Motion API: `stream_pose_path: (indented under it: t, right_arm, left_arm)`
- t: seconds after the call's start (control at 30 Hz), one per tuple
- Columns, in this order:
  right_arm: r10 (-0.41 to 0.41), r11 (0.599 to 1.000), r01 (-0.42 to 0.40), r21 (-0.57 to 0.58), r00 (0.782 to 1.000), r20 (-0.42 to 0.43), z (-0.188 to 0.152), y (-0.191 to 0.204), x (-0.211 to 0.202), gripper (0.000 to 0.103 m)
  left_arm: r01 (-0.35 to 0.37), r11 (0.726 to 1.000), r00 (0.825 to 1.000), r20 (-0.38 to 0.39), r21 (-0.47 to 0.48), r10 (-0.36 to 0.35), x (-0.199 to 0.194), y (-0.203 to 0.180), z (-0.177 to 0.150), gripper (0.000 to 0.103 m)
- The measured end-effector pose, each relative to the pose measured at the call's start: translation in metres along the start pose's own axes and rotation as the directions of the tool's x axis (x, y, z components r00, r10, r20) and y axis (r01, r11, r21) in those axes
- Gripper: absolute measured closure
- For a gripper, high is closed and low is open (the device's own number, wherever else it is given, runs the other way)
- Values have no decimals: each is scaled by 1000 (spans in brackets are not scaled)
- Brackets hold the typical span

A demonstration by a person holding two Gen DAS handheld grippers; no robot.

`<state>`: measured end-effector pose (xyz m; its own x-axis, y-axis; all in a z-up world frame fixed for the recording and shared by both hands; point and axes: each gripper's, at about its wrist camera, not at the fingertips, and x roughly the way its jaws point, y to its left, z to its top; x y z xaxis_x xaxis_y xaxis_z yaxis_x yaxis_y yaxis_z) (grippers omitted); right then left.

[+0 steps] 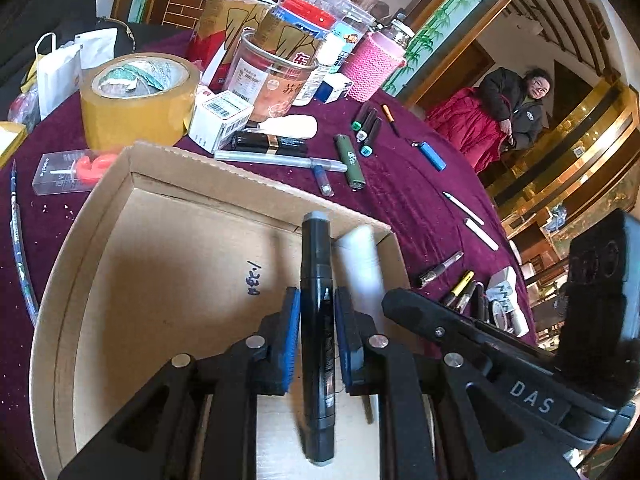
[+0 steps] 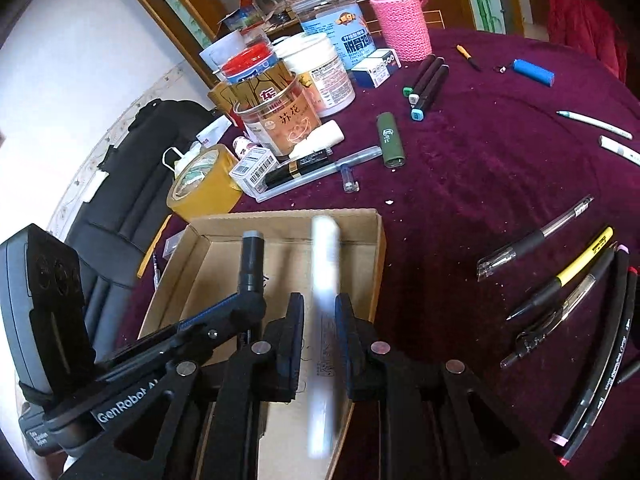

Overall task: Organize rigid objects
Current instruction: 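Carry both markers into the cardboard box and open both grippers, then move both grippers back from the box toward the pens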

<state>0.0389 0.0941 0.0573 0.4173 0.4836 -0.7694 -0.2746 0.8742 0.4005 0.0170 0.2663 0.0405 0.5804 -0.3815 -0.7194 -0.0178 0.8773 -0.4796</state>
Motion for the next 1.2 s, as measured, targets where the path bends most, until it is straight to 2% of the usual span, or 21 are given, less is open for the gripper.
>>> stream_pose_path:
  t: [0.03,0.1,0.17,0.23,0.3,0.43,0.47,0.6,0.63,0.73,0.8,0.97,1.2]
  right_arm:
    - [-6,1000,6,-4,1000,-1,0,0,0,70]
    - [-7,1000,8,-5,1000,16,1,-1,-4,66]
    - [-8,1000,9,-14,999,41,2,-1,-12,62]
    - [-17,999,21,-40,996,91,1,-1,-27,56]
    - [-44,995,56,-81,988,146,-2,-1,-45,51]
    - [-110,978,152,-145,959,260,-17,-2,-78,37]
    - [-122,973,171,-154,951,285,-21,-3,-86,36]
    - [-155,962,223,-154,919,363,-39,-14,-114,27]
    - [-165,961,235,-147,911,378,-44,-19,-120,25]
    - [-188,960,254,-117,896,402,-54,-35,-134,24]
    - [-198,961,258,-100,894,402,-60,-44,-140,24]
    - [-210,967,251,-48,889,406,-75,-67,-156,24]
    - [-224,972,235,25,880,419,-90,-94,-177,23]
  left_arm:
    - [-8,1000,1000,6,0,8,-1,0,-1,80]
    - [-16,1000,1000,14,-7,16,-4,0,0,66]
    - [-12,1000,1000,28,-12,12,-10,-1,-1,61]
    - [-42,999,997,58,16,41,-20,-9,-3,58]
    - [-78,996,993,90,49,73,-30,-19,-6,49]
    - [-225,965,959,206,135,195,-55,-54,-22,32]
    - [-261,954,945,239,148,222,-62,-64,-27,27]
    - [-366,912,896,336,187,291,-79,-97,-45,23]
    - [-398,895,879,363,200,309,-84,-108,-51,23]
    - [-441,865,857,397,238,328,-89,-129,-63,21]
    - [-466,844,844,418,266,335,-92,-146,-72,21]
    - [-496,804,834,436,327,337,-92,-179,-89,20]
    - [-496,781,843,427,380,327,-90,-208,-106,20]
